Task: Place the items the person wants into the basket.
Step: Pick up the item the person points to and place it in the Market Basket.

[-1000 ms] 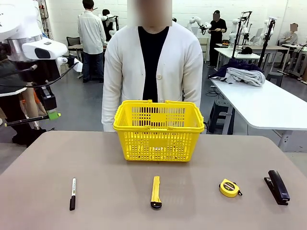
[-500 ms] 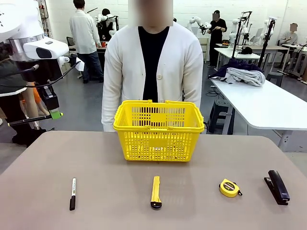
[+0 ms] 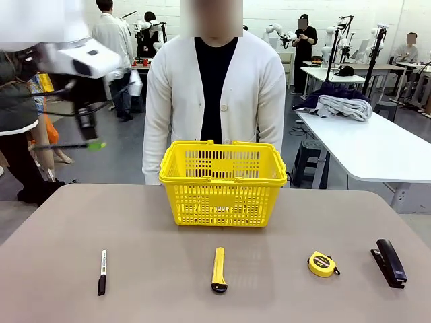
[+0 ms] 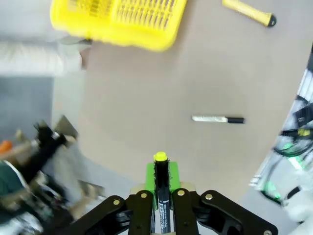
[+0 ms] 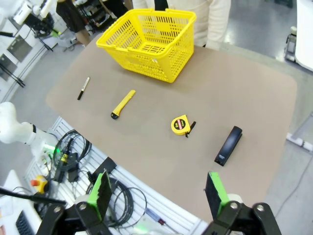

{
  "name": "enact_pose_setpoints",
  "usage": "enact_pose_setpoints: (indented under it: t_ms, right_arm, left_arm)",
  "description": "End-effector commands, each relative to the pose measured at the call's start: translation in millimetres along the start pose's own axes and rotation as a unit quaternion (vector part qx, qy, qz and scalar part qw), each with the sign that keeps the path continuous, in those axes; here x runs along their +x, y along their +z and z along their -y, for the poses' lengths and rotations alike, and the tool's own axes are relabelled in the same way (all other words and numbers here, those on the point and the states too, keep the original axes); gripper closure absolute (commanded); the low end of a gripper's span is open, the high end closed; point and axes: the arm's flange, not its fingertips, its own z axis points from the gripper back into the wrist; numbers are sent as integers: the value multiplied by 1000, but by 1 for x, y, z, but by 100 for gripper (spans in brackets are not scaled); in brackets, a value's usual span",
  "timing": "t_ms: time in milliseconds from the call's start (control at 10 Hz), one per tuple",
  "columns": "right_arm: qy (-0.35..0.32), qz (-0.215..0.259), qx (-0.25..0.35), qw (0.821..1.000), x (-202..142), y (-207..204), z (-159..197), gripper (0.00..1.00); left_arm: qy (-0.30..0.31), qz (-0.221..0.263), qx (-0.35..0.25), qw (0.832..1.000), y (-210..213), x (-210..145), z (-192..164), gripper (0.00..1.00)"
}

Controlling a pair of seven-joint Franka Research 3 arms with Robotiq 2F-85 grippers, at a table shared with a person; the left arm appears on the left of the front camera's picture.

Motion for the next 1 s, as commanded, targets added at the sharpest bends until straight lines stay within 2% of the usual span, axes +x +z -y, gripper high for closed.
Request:
enact_pose_setpoints:
  t_ms: [0, 200, 400, 600, 900]
  right_arm:
    - [5, 1, 7, 1000, 0, -1, 0, 0]
    - [5, 1, 7, 1000, 0, -1, 0, 0]
    - [5, 1, 7, 1000, 0, -1, 0, 0]
    - [5, 1, 7, 1000, 0, -1, 0, 0]
    - [5, 1, 7, 1000, 0, -1, 0, 0]
  left_arm:
    - [-137, 35, 3, 990, -10, 76, -73, 88]
    - [-217, 67, -25, 973, -46, 146, -104, 88]
    - [-267, 117, -45, 956, -86, 197, -121, 88]
    - [-238, 133, -69, 960, -106, 235, -125, 88]
    - [-176, 122, -86, 973, -116, 268, -121, 88]
